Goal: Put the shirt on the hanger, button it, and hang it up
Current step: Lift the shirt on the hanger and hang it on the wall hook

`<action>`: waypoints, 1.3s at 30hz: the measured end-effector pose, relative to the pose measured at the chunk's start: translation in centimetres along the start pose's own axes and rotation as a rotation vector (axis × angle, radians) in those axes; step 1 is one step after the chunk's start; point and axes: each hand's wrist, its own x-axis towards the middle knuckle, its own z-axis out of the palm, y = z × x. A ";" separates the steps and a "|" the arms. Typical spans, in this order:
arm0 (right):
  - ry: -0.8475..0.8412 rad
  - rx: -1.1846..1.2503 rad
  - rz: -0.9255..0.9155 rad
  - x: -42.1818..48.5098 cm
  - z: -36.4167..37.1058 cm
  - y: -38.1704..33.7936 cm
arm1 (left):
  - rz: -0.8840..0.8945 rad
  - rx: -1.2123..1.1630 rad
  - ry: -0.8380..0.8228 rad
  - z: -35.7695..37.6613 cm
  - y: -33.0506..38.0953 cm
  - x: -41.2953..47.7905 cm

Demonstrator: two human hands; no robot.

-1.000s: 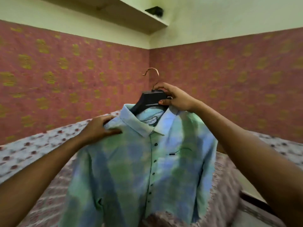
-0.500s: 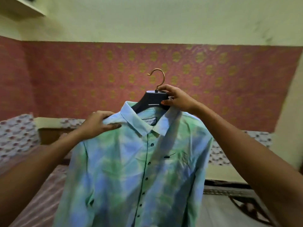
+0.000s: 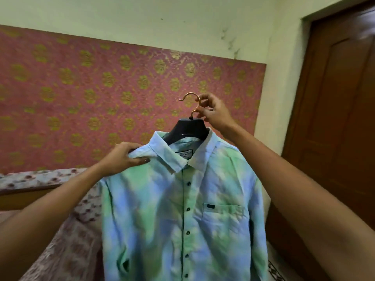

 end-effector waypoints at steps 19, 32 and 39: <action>-0.005 -0.423 0.236 21.3 -13.6 28.9 | 0.174 0.053 -0.144 11.5 -10.6 40.1; 0.036 -0.789 0.146 36.5 -26.3 49.7 | 0.100 0.032 -0.061 14.6 -13.6 63.3; 0.219 -0.859 -0.029 46.2 -30.0 56.0 | 0.105 0.088 -0.022 15.0 -14.1 74.6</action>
